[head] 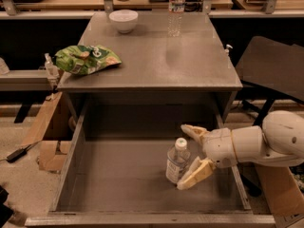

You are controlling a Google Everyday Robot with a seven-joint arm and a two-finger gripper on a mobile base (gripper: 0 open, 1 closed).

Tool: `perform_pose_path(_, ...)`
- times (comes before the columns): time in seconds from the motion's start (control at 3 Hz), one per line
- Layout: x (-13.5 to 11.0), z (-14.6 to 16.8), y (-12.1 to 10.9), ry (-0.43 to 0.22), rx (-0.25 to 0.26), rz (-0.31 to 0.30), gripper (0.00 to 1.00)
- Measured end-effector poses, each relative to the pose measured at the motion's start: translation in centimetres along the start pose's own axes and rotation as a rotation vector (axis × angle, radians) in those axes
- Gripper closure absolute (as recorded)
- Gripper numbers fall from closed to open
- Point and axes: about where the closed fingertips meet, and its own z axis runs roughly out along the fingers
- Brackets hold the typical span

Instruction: Pick blue plastic bottle from top drawer and place on counter

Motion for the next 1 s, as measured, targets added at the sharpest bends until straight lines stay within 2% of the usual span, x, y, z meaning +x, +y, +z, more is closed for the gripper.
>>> perform_pose_path(0.33, 1.2, 1.5, 0.2, 0.016, -0.027, 0.007, 0.00)
perform_pose_path(0.67, 3.1, 3.3, -0.6, -0.006, -0.075, -0.014, 0.18)
perform_pose_path(1.0, 5.1, 5.1, -1.6, -0.028, -0.114, -0.015, 0.41)
